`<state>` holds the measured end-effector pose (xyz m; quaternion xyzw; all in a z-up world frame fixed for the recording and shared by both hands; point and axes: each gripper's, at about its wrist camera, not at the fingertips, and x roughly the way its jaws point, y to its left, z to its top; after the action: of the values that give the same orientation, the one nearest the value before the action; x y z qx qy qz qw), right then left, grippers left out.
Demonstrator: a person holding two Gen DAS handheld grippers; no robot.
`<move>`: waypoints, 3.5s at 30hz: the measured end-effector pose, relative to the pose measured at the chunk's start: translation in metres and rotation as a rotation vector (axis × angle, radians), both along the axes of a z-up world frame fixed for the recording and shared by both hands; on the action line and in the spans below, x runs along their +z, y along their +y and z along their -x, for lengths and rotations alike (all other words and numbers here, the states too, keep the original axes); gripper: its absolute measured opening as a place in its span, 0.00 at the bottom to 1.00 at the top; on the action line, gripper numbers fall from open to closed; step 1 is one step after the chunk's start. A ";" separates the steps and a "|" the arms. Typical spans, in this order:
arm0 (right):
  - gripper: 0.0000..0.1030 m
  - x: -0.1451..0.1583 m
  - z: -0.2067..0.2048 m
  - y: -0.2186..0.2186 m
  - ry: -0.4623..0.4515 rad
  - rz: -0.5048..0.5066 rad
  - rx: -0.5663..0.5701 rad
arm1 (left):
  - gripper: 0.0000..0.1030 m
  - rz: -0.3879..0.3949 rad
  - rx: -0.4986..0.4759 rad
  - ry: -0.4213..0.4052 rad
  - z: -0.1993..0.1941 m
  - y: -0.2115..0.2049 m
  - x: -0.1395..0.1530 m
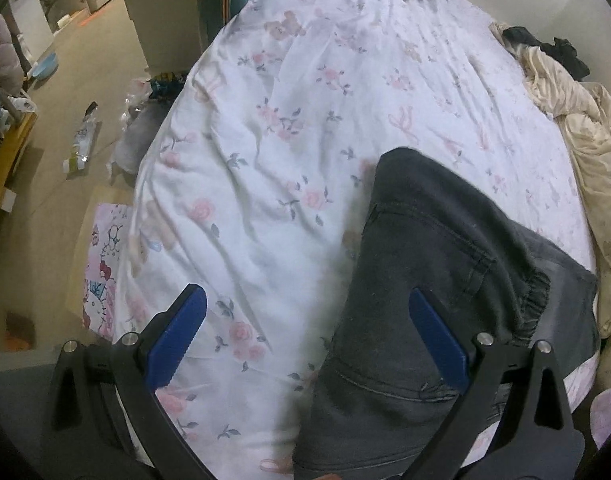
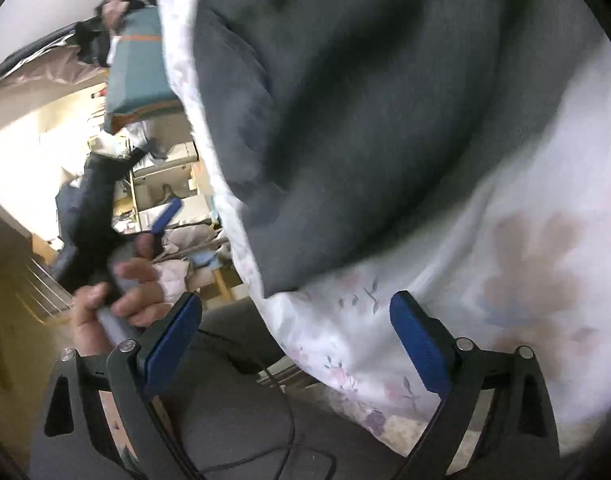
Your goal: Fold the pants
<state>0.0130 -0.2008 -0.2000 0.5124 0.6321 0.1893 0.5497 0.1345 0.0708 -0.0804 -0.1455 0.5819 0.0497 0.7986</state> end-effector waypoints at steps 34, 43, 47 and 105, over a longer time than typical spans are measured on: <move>0.12 0.041 -0.040 -0.033 -0.267 0.184 -0.221 | 0.14 0.235 -0.332 0.041 -0.136 -0.062 -0.049; 0.10 0.063 -0.026 -0.007 -0.332 0.160 -0.198 | 0.13 0.253 -0.281 0.000 -0.137 -0.020 0.002; 0.09 0.076 -0.030 0.044 -0.388 0.108 -0.085 | 0.13 0.217 -0.207 -0.023 -0.132 0.028 0.020; 0.77 0.035 -0.049 -0.348 -0.162 0.409 -0.992 | 0.94 -0.042 -0.303 0.160 -0.006 -0.092 -0.070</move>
<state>0.0622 -0.5485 -0.1645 0.6156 0.2940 -0.1807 0.7085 0.1408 -0.0216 -0.1501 -0.0352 0.6578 -0.0476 0.7509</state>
